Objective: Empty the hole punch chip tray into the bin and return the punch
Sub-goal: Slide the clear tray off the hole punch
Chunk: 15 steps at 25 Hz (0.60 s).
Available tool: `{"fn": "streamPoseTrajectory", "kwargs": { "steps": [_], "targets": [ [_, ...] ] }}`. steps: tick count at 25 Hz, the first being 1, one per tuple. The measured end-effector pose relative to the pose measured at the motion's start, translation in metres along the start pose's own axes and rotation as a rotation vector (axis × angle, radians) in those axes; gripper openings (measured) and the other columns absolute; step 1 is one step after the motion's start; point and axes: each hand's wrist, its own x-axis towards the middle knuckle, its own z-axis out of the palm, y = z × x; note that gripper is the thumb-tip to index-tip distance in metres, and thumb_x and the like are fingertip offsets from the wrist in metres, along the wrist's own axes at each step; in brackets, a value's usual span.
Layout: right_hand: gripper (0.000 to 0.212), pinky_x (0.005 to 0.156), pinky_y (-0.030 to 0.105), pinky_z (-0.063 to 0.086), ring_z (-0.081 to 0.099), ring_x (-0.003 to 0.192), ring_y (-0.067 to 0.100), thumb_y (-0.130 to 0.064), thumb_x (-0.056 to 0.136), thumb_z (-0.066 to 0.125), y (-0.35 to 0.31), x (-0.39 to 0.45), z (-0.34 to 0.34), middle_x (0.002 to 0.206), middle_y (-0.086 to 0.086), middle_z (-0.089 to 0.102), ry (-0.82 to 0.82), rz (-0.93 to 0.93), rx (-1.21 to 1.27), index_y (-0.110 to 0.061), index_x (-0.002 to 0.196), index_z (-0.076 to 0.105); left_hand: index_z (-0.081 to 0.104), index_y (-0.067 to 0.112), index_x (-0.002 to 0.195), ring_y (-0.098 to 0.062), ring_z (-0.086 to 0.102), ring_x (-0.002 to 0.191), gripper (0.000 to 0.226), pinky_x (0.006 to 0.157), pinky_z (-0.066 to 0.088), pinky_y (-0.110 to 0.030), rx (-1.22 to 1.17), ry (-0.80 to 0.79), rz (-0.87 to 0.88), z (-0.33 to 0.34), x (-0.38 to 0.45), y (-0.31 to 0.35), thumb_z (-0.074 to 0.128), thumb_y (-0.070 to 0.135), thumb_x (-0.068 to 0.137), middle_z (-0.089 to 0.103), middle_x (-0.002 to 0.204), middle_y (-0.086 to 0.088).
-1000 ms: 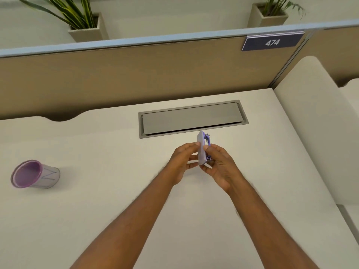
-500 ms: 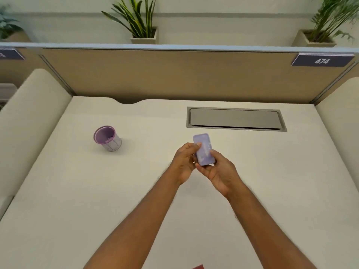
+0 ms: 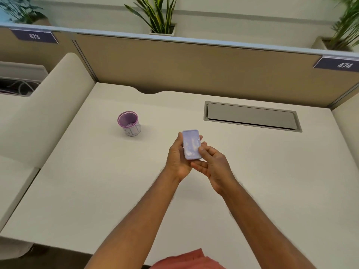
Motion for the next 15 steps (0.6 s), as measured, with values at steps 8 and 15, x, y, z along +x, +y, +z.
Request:
{"fn": "streamPoseTrajectory", "kwargs": {
  "steps": [8,15],
  "targets": [
    [0.029,0.060,0.026,0.056,0.066,0.077,0.008,-0.041,0.089,0.074,0.030,-0.019,0.017,0.110,-0.013,0.059,0.202,-0.510,-0.972,-0.029,0.110,0.058,0.059,0.010,0.133,-0.027,0.072,0.085,0.065,0.075,0.062,-0.040,-0.121,0.094,-0.017,-0.033,-0.011,0.006,0.059,0.060,0.091,0.071,0.101,-0.014],
    [0.043,0.114,0.039,0.043,0.049,0.140,0.029,-0.019,0.092,0.074,0.041,-0.015,0.039,0.144,0.008,0.060,-0.187,-1.009,-1.488,-0.010,0.133,0.065,0.062,0.009,0.121,-0.022,0.074,0.074,0.075,0.068,0.064,-0.036,-0.200,0.101,-0.067,-0.056,-0.021,0.016,0.051,0.075,0.086,0.076,0.086,-0.011]
  ]
}}
